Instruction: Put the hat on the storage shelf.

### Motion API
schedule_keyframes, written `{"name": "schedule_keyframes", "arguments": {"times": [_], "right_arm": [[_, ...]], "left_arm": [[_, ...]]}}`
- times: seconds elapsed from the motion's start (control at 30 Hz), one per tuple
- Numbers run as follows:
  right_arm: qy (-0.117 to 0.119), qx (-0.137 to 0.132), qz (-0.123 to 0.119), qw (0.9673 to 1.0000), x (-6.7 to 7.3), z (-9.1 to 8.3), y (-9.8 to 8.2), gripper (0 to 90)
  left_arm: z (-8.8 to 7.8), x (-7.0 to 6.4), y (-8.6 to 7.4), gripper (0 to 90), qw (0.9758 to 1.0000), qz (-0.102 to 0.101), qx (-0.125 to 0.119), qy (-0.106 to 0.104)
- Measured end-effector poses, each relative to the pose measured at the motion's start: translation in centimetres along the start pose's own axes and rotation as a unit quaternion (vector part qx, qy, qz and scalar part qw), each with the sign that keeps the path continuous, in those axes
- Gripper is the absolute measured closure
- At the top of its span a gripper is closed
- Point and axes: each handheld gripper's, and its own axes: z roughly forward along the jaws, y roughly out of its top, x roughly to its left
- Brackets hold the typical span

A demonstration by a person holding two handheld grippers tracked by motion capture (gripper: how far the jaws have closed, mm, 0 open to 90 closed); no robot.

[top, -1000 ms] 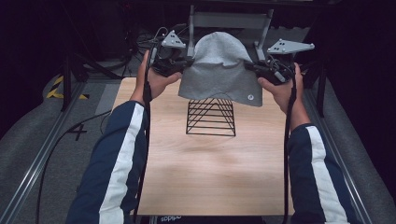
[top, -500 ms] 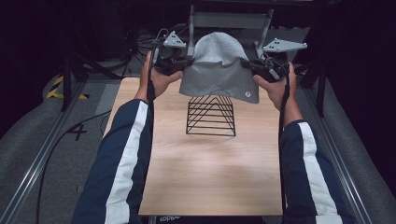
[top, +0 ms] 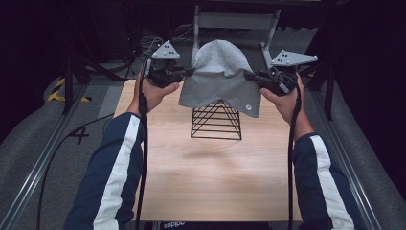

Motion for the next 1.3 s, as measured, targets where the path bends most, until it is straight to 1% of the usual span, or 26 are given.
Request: {"name": "schedule_keyframes", "arguments": {"times": [0.03, 0.13, 0.17, 0.23, 0.27, 0.3, 0.33, 0.37, 0.4, 0.43, 0.47, 0.5, 0.53, 0.57, 0.67, 0.7, 0.8, 0.83, 0.87, 0.97, 1.03, 1.1, 1.23, 1.27, 1.3], "right_arm": [[0.003, -0.003, -0.001, 1.0000, 0.1, -0.2, -0.1, 84.3], [0.006, 0.001, -0.006, 1.0000, 0.4, -0.3, -0.4, 84.3], [0.009, 0.000, -0.007, 0.9999, 0.5, -0.3, -0.5, 84.3], [0.017, 0.000, -0.013, 0.9998, 0.8, -0.5, -1.2, 84.3], [0.017, 0.000, -0.013, 0.9998, 0.8, -0.5, -1.2, 84.3], [0.019, 0.006, -0.015, 0.9997, 0.9, -0.5, -1.7, 84.3], [0.017, 0.010, -0.018, 0.9996, 1.0, -0.4, -2.0, 84.3], [0.017, 0.013, -0.017, 0.9996, 1.0, -0.4, -2.2, 84.3], [0.017, 0.013, -0.017, 0.9996, 1.0, -0.4, -2.2, 84.3], [0.017, 0.019, -0.015, 0.9995, 1.0, -0.2, -2.9, 84.3], [0.017, 0.025, -0.015, 0.9994, 1.1, 0.0, -3.2, 84.3], [0.017, 0.025, -0.015, 0.9994, 1.1, 0.0, -3.2, 84.3], [0.018, 0.031, -0.017, 0.9992, 1.1, 0.3, -3.6, 84.2], [0.020, 0.041, -0.020, 0.9988, 1.3, 0.7, -4.5, 84.3], [0.026, 0.056, -0.016, 0.9980, 1.5, 1.3, -5.9, 84.3], [0.026, 0.056, -0.016, 0.9980, 1.5, 1.3, -5.9, 84.3], [0.030, 0.074, -0.014, 0.9967, 1.8, 2.0, -7.4, 84.3], [0.032, 0.085, -0.011, 0.9958, 2.0, 2.4, -8.4, 84.3], [0.034, 0.090, -0.011, 0.9953, 2.1, 2.5, -8.8, 84.3], [0.036, 0.101, -0.011, 0.9942, 2.3, 2.9, -9.6, 84.3], [0.037, 0.110, -0.009, 0.9932, 2.5, 3.3, -10.4, 84.3], [0.035, 0.117, -0.006, 0.9925, 2.5, 3.6, -11.1, 84.3], [0.034, 0.132, 0.000, 0.9907, 2.6, 4.3, -12.4, 84.4], [0.033, 0.140, -0.002, 0.9895, 2.7, 4.6, -12.8, 84.3], [0.031, 0.145, -0.004, 0.9889, 2.7, 4.8, -13.2, 84.4]], "left_arm": [[-0.2, -0.3, -0.2, 87.6, 1.0000, 0.000, -0.003, -0.007], [-0.2, -0.7, -0.6, 87.6, 1.0000, 0.005, 0.000, -0.007], [-0.1, -0.8, -0.9, 87.6, 0.9999, 0.007, 0.001, -0.011], [0.1, -1.1, -1.8, 87.5, 0.9999, 0.008, 0.002, -0.014], [0.1, -1.1, -1.8, 87.5, 0.9999, 0.008, 0.002, -0.014], [0.2, -1.1, -2.1, 87.4, 0.9999, 0.007, 0.000, -0.015], [0.6, -1.2, -2.7, 87.5, 0.9999, 0.006, 0.005, -0.015], [0.8, -1.2, -3.0, 87.4, 0.9998, 0.010, 0.014, -0.011], [0.8, -1.2, -3.0, 87.5, 0.9998, 0.010, 0.014, -0.011], [1.4, -1.2, -3.6, 87.5, 0.9996, 0.004, 0.021, -0.016], [1.6, -1.2, -3.9, 87.5, 0.9996, 0.003, 0.023, -0.016], [1.6, -1.2, -3.9, 87.5, 0.9996, 0.003, 0.023, -0.016], [1.9, -1.3, -4.3, 87.5, 0.9995, 0.002, 0.027, -0.018], [2.5, -1.4, -5.0, 87.5, 0.9991, -0.001, 0.036, -0.022], [3.5, -1.7, -6.3, 87.5, 0.9981, 0.002, 0.056, -0.026], [3.5, -1.7, -6.3, 87.5, 0.9981, 0.002, 0.056, -0.026], [4.6, -2.2, -7.8, 87.5, 0.9963, 0.006, 0.081, -0.027], [5.2, -2.3, -8.7, 87.5, 0.9954, 0.006, 0.092, -0.029], [5.4, -2.4, -9.1, 87.4, 0.9949, 0.008, 0.097, -0.027], [5.9, -2.6, -9.7, 87.5, 0.9938, 0.011, 0.107, -0.027], [6.3, -2.9, -10.3, 87.5, 0.9919, 0.018, 0.123, -0.025], [6.8, -2.9, -10.9, 87.5, 0.9908, 0.018, 0.132, -0.025], [7.8, -3.2, -12.1, 87.5, 0.9865, 0.027, 0.161, -0.016], [8.0, -3.2, -12.4, 87.5, 0.9862, 0.024, 0.163, -0.017], [8.3, -3.3, -12.7, 87.4, 0.9854, 0.022, 0.168, -0.019]]}}
